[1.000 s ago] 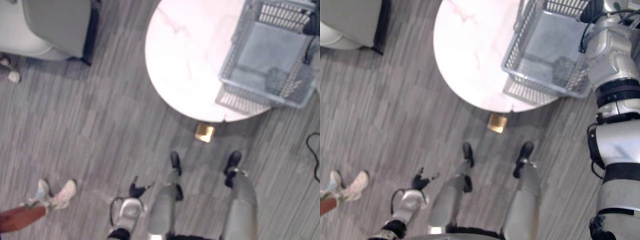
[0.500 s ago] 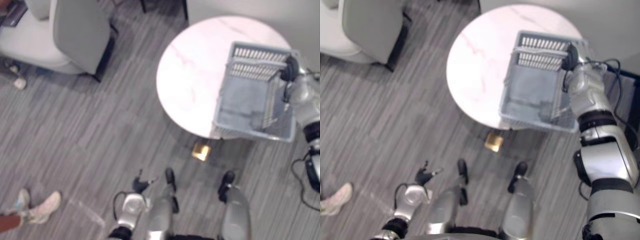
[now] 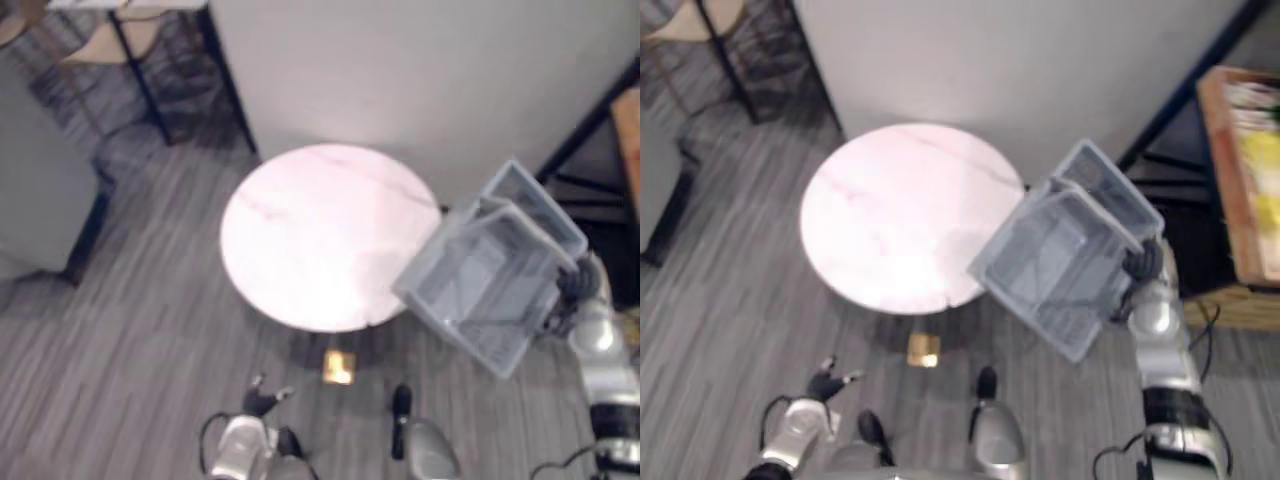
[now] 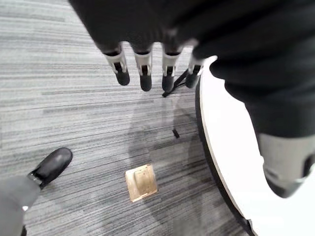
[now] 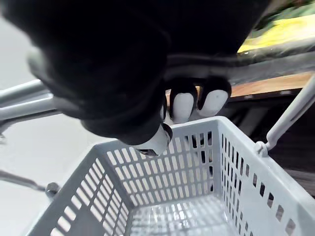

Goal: Pick vegetable in the basket

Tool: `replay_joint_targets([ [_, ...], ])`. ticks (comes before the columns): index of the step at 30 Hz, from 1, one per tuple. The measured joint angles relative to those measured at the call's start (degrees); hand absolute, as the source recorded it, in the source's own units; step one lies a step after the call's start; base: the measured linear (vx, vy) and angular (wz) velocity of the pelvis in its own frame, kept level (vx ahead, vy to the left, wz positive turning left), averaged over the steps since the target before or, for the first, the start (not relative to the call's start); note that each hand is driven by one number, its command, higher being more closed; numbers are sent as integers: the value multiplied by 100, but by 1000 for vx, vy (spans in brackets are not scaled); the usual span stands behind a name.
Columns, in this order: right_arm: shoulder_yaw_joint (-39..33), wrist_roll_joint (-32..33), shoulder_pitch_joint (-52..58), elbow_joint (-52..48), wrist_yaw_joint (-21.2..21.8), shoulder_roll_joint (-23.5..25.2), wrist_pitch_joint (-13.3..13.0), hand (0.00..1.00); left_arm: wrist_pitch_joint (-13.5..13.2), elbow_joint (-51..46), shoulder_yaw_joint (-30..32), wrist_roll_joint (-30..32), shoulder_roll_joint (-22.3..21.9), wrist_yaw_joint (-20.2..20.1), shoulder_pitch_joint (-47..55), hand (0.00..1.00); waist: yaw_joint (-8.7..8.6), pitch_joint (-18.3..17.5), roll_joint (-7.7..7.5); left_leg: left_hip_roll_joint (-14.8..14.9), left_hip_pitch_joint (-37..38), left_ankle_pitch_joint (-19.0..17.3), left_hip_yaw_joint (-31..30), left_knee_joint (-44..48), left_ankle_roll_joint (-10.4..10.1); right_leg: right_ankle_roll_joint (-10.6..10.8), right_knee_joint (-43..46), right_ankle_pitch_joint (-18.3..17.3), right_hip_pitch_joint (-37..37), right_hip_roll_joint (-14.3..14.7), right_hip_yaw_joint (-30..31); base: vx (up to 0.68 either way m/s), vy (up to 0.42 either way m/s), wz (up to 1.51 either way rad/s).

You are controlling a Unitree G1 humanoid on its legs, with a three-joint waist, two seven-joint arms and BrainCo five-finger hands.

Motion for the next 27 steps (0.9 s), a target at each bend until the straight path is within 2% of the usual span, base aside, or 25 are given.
replay_joint_targets([
  [1, 12, 4, 58, -7, 2, 138, -3, 100, 25, 86, 71, 78, -36, -8, 1, 0, -11, -30, 55, 129, 15, -39, 236, 3, 26, -87, 250, -23, -30, -45, -437, -7, 43, -180],
  [2, 26, 32, 193, -25, -9, 444, -7, 100, 86, 188, 167, 136, 29, -7, 35, 0, -41, -135, -63, 160, 162, -94, 664, 108, -32, -413, 1111, -236, -170, -460, -1328, 13, 32, -144],
  [3, 31, 39, 278, -15, -8, 537, -10, 100, 113, 211, 187, 160, 66, -5, 47, 0, -29, -201, -172, 98, 212, -163, 917, 266, -103, -537, 1265, -326, -178, -642, -1786, 77, 19, -193],
  [4, 97, 50, 293, 47, -4, 643, -19, 100, 122, 234, 225, 168, 68, 4, 69, 0, 22, -231, -148, 234, 312, -272, 1372, 506, -142, -664, 1391, -419, -101, -769, -2428, 124, -37, -234],
  [5, 150, 146, 346, 82, -5, 765, -67, 100, 115, 240, 261, 167, 64, 15, 114, 0, 36, -286, -138, 295, 426, -289, 1865, 670, -145, -639, 1581, -392, -115, -882, -2992, 133, -82, -231],
  [6, 142, 163, 379, 91, -5, 819, -67, 100, 109, 243, 293, 166, 65, 17, 97, 0, 7, -290, -146, 305, 464, -304, 2032, 729, -161, -448, 1655, -347, -199, -869, -2971, 149, -191, -206],
  [7, 97, 228, 649, 96, -6, 878, -66, 100, 106, 320, 395, 170, -1, 14, 5, 0, -101, -303, -48, 485, 611, -373, 2351, 1008, -253, -335, 1736, -432, -319, -673, -2646, 124, -196, -126],
  [8, 80, 250, 798, 110, -5, 921, -64, 100, 103, 366, 451, 170, -59, 16, -25, 0, -150, -307, -27, 604, 700, -379, 2444, 1216, -262, -301, 1775, -501, -318, -583, -2491, 175, -266, -147],
  [10, 72, 254, 1218, 105, -13, 1111, -66, 100, 109, 470, 602, 182, -151, 25, 16, 0, -176, -364, -1, 1217, 828, -361, 2579, 2544, -231, -332, 1849, -699, -308, -301, -1956, 169, -198, -159],
  [11, 36, 375, 1331, 92, -44, 1161, -71, 100, 139, 485, 612, 248, -293, 39, 142, 0, -165, -400, 153, 1830, 782, -79, 2294, 3875, 195, -401, 1781, -836, -315, 28, -1410, 109, -107, -183],
  [12, 22, 421, 1349, 95, -65, 1201, -71, 100, 139, 538, 606, 323, -360, 48, 168, 0, -166, -400, 218, 1979, 711, -123, 2023, 4343, 425, -464, 1722, -881, -293, 181, -1177, 153, -116, -229],
  [13, 31, 497, 1377, 145, -155, 1299, -70, 100, 139, 685, 605, 347, -465, 64, 187, 0, -166, -417, 310, 1934, 257, -662, 1091, 5141, 601, -445, 1597, -904, -275, 452, -740, 104, -69, -188],
  [14, 82, 533, 1401, 217, -202, 1375, -68, 100, 147, 727, 612, 346, -521, 108, 222, 0, -155, -420, 323, 1559, -180, -1011, 215, 5412, 456, -453, 1527, -901, -247, 591, -414, 158, -79, -227],
  [15, 167, 623, 1495, 307, -210, 1431, -71, 100, 139, 740, 631, 280, -590, 121, 319, 0, -96, -412, 322, 1053, -564, -1390, -617, 5452, 382, -469, 1430, -905, -168, 781, -9, 115, -24, -188],
  [17, 190, 623, 1698, 438, -242, 1542, -70, 100, 126, 650, 616, 275, -544, 261, 345, 0, 45, -395, 358, 598, -928, -1669, -1158, 5102, 391, -462, 1275, -899, 77, 1008, 440, 210, 14, -189],
  [19, 118, 608, 1846, 549, -286, 1602, -70, 100, 116, 619, 614, 269, -556, 359, 380, 0, 49, -359, 367, 258, -1255, -1702, -1454, 4370, 374, -420, 1158, -879, 275, 1104, 763, 172, 44, -150],
  [21, -85, 609, 1921, 1005, -406, 1506, -56, 100, 81, 487, 608, 219, -613, 393, 374, 0, 62, -350, 395, -256, -1724, -1647, -2143, 3014, 296, -380, 986, -853, 358, 1210, 1263, 182, 89, -122],
  [22, -154, 613, 1922, 1130, -433, 1492, -45, 100, 80, 445, 609, 137, -624, 404, 367, 0, 70, -348, 402, -357, -1812, -1577, -2278, 2660, 232, -362, 926, -842, 381, 1238, 1373, 218, 123, -115],
  [24, -398, 672, 1996, 1595, -545, 1460, 16, 100, 67, 417, 618, 55, -682, 470, 357, 0, 155, -326, 450, -500, -1991, -1178, -2559, 1765, 113, -305, 670, -805, 578, 1392, 1702, 243, 128, -110],
  [26, -433, 670, 2026, 1881, -546, 1460, 32, 100, 55, 394, 623, 54, -675, 478, 369, 0, 231, -339, 441, -510, -1963, -928, -2676, 1818, 136, -279, 658, -812, 654, 1488, 1942, 255, 121, -107],
  [27, -435, 655, 2042, 2110, -534, 1463, 38, 100, 54, 393, 622, 54, -678, 476, 345, 0, 278, -336, 414, -549, -1912, -827, -2722, 1915, 229, -202, 704, -904, 685, 1533, 2170, 371, 190, -117],
])
